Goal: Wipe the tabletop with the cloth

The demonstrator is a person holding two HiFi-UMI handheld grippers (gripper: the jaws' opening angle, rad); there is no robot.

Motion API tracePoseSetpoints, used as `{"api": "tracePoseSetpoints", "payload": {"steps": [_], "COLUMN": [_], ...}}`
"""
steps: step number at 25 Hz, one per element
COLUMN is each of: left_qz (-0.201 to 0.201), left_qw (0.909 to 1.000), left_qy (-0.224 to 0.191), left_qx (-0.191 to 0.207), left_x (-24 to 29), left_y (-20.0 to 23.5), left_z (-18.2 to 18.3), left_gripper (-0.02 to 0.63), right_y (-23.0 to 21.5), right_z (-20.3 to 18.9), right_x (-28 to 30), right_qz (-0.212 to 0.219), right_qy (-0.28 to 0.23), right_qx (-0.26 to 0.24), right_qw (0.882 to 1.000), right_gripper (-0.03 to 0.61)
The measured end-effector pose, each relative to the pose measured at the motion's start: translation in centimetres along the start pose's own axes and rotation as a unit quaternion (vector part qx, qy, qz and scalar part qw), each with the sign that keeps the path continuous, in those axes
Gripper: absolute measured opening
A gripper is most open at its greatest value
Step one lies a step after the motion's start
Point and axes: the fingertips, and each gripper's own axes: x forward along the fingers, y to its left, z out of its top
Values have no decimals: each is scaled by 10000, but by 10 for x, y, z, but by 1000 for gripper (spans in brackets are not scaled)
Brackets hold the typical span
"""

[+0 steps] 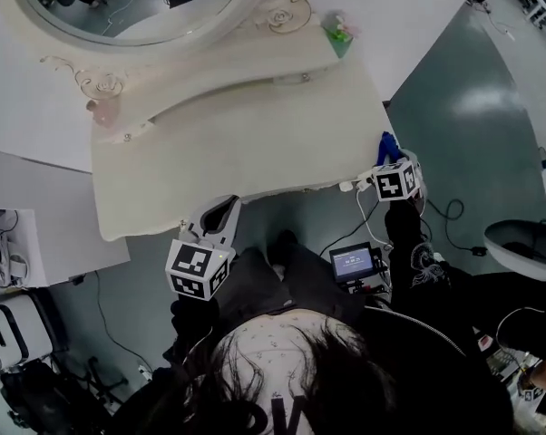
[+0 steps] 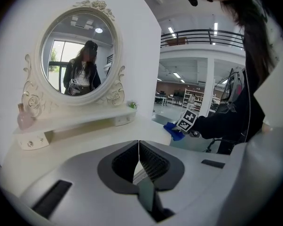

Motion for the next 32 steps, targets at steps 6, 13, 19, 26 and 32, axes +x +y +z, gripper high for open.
{"api": "tracePoseSetpoints", "payload": {"steps": [6,13,19,26,32], "left_qz": [45,62,170,231,153], "left_qw": [10000,9999,9996,9989,9985], "left_qy": [4,-80,-205,-400,-522], "left_qx": [54,54,24,-19,-75], "left_x": [-16,-56,-115,-198,-254], "left_y": [12,35,68,99,106], "left_z": [-5,-18,-42,-81,-121], "left_gripper": [2,2,2,2,2], "right_y": [46,125,223,342,426], "right_z": [38,104,142,157,136], "right_x": [-35,-114,-200,-292,-341], "right_qz": [569,1314,1871,2356,2663], "right_qy": [-524,-1216,-1750,-2145,-2163], "right_qx": [445,726,720,775,727], "right_qw": [9960,9812,9639,9447,9365], "right_gripper": [74,74,74,74,74]}}
